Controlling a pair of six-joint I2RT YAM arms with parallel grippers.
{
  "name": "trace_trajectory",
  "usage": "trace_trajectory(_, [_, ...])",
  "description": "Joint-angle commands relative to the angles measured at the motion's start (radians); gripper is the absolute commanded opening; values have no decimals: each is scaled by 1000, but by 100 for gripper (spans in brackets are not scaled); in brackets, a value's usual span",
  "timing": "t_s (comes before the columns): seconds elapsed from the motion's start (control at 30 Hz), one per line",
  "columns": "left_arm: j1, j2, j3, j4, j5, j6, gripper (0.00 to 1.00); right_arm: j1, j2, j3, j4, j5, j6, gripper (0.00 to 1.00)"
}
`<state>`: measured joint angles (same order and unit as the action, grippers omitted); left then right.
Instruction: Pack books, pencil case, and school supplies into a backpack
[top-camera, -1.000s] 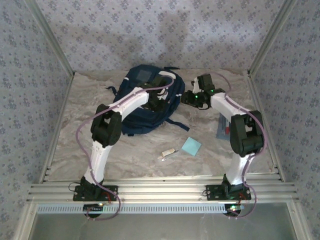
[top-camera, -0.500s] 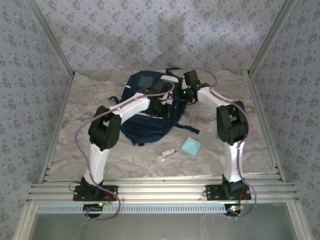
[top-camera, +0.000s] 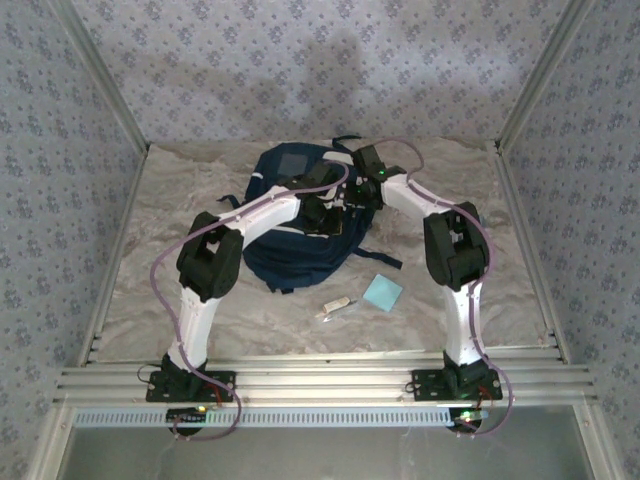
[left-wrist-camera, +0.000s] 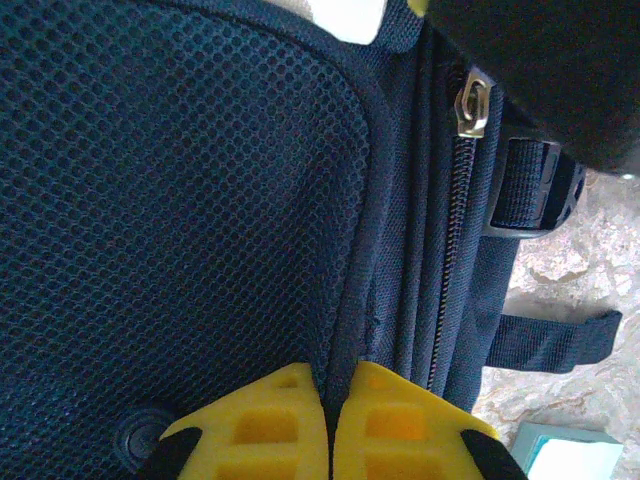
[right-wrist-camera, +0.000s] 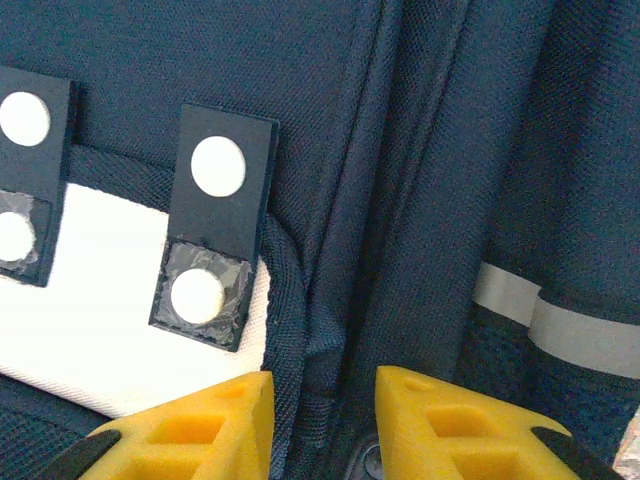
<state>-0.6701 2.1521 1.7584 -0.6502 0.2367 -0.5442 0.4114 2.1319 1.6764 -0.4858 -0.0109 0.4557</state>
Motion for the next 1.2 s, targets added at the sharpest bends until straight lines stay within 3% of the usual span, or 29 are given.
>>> trace_trajectory(0.0, [-13,-14,26,56,61,-28,4,5,-13,17,-78,67,-15,34])
trace_trajectory(0.1, [-13,-14,23,60,61,-34,5,24,-16,24,-104,121,-30,35])
trace_trajectory(0.2, [-13,-11,18,66,64,-40,4,31,-37,20,-111,164,-49,44])
trace_trajectory(0.37, [-13,-5,21,77,76,-49,5,29,-39,18,-111,142,-43,47])
trace_trajectory(0.53, [-14,-10,19,79,79,-55,5,27,0,30,-103,79,-16,32])
trace_trajectory(0.67, [-13,-15,13,94,75,-66,5,21,3,19,-97,55,3,28])
trace_trajectory(0.9, [-13,8,38,98,79,-78,5,14,-75,-31,-51,81,2,1])
trace_trajectory(1.17, [-7,37,76,107,68,-106,5,15,-198,-197,43,-28,1,0])
